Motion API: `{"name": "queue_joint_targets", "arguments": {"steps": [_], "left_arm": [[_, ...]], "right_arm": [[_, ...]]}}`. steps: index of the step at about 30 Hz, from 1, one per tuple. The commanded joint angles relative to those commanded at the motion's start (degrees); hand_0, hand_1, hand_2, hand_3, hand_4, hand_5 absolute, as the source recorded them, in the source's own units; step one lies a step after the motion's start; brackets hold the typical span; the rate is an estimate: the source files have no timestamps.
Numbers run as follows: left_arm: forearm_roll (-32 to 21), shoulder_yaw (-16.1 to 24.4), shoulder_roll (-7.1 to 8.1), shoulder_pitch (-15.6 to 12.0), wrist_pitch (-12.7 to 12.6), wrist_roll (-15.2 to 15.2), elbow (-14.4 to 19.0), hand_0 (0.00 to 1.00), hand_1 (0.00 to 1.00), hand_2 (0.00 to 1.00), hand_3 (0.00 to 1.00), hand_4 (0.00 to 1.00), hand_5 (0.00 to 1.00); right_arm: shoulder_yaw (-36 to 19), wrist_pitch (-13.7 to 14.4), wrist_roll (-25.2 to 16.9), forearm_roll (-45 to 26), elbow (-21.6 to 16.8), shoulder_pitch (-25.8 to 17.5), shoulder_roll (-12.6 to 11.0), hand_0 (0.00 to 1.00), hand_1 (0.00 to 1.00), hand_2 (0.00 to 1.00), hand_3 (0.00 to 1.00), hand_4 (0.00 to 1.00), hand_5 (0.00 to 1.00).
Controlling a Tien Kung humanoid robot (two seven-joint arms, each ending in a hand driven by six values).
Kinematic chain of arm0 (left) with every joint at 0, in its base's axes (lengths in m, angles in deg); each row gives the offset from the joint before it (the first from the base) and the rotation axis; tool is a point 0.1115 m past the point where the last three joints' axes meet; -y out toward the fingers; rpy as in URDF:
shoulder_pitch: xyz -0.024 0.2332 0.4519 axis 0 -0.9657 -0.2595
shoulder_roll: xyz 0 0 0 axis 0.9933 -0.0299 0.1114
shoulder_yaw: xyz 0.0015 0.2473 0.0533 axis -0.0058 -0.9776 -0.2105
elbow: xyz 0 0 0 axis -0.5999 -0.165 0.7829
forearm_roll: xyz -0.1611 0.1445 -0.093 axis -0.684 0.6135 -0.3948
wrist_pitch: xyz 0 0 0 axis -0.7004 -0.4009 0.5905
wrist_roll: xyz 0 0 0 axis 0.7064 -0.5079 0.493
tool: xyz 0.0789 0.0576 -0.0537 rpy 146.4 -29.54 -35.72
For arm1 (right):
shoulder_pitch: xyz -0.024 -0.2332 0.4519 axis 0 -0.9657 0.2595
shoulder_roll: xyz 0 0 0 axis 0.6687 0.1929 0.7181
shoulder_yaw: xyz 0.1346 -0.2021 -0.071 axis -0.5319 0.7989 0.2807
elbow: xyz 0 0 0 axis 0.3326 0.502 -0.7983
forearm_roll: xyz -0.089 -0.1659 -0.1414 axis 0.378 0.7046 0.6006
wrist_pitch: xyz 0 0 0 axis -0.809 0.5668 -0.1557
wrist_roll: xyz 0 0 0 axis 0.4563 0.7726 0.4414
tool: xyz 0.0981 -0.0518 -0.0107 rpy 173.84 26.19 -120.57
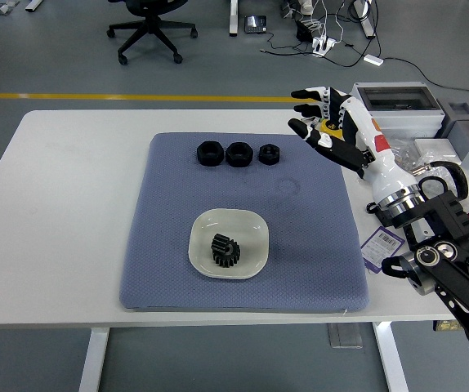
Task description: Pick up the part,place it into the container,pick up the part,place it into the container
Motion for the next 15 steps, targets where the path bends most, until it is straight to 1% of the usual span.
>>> {"name": "queue_joint_targets", "arguments": {"steps": [5,6,7,12,15], "left_arm": [[2.2,1.3,-0.06,0.2,0.3,0.8,0.0,0.268,0.429,0.472,0.332,0.851,0.755],[2.5,1.5,-0.06,0.2,0.3,0.9,0.0,0.269,0.433,0.472,0.329,0.853,0.757],[3.3,2.0,-0.02,0.4,0.4,1.1,0.0,0.269,0.433,0.472,0.329,0.853,0.757],[7.0,4.0,0.18,0.8,0.7,1.4,0.0,0.268,0.43,0.467,0.325,0.851,0.754],[9.6,5.5,0.39,1.0,1.1,1.7,0.0,0.268,0.43,0.467,0.325,0.851,0.754]], "right_arm": [[-3.8,-1.5,0.1,-11.8,-0.7,-3.4,1.1,0.793,0.78,0.808,0.811,0.998,0.785],[-4.2,-1.8,0.1,-13.8,-0.9,-4.0,1.2,0.834,0.795,0.823,0.823,0.998,0.82],[-5.0,-2.4,0.2,-15.6,-1.1,-5.1,1.6,0.834,0.795,0.823,0.823,0.998,0.82],[-7.0,-4.9,1.1,-15.1,-2.0,-8.7,2.3,0.839,0.8,0.825,0.825,0.998,0.828],[-7.8,-5.8,1.1,-14.6,-2.6,-10.3,2.3,0.839,0.8,0.825,0.825,0.998,0.828]]}}
